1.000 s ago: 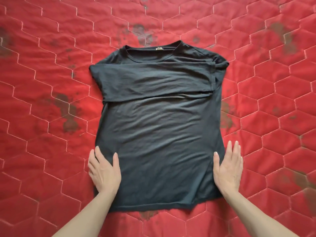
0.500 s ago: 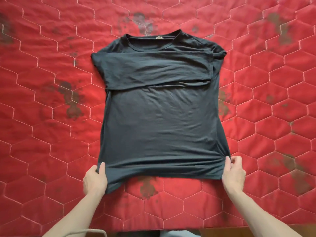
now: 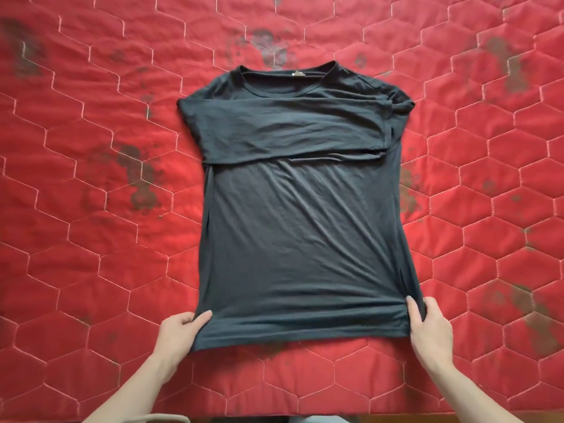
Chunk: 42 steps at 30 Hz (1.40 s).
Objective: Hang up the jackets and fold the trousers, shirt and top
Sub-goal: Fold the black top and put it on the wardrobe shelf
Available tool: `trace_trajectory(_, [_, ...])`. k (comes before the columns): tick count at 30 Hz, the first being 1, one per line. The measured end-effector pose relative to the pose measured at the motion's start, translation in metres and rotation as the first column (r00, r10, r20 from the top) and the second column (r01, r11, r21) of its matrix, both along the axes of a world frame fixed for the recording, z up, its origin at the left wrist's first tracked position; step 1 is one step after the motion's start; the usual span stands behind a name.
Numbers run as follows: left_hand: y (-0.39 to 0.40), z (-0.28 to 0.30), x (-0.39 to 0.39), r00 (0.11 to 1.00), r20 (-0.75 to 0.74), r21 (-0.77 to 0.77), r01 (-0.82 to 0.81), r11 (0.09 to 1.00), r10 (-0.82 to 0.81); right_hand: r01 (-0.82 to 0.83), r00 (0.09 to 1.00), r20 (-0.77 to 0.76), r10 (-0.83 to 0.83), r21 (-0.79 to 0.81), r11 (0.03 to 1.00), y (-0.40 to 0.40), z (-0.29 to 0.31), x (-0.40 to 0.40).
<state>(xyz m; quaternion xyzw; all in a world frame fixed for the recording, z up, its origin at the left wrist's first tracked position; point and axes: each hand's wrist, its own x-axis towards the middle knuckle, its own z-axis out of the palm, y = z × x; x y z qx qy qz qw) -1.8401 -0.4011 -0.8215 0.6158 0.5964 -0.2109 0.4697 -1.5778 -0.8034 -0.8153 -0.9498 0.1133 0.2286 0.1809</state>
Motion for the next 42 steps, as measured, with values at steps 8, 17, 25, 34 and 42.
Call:
trace_trajectory(8, [0.013, 0.012, 0.022, 0.908, 0.017, -0.138, -0.413, 0.9, 0.419, 0.34, 0.935, -0.203, -0.291, 0.281, 0.897, 0.028, 0.014, 0.018])
trace_trajectory(17, [0.061, 0.03, 0.101, 0.734, 0.05, -0.406, -0.605, 0.685, 0.678, 0.821, 0.556, -0.666, -0.497, 0.348, 0.453, 0.076, 0.045, 0.108])
trace_trajectory(25, [0.111, 0.023, 0.179, 0.68, 0.113, -0.253, -0.686, 0.682, 0.725, 0.818, 0.561, -0.682, -0.468, 0.369, 0.442, 0.137, 0.047, 0.205])
trace_trajectory(34, [0.132, 0.017, 0.245, 0.45, 0.235, -0.324, -0.799, 0.506, 0.861, 0.794, 0.598, -0.568, -0.565, 0.515, 0.323, 0.182, 0.02, 0.247])
trace_trajectory(42, [0.115, 0.001, 0.247, 0.683, 0.063, 0.795, 0.406, 0.45, -0.728, -0.68, 0.681, 0.355, 0.64, -0.017, 0.733, 0.175, 0.003, 0.241])
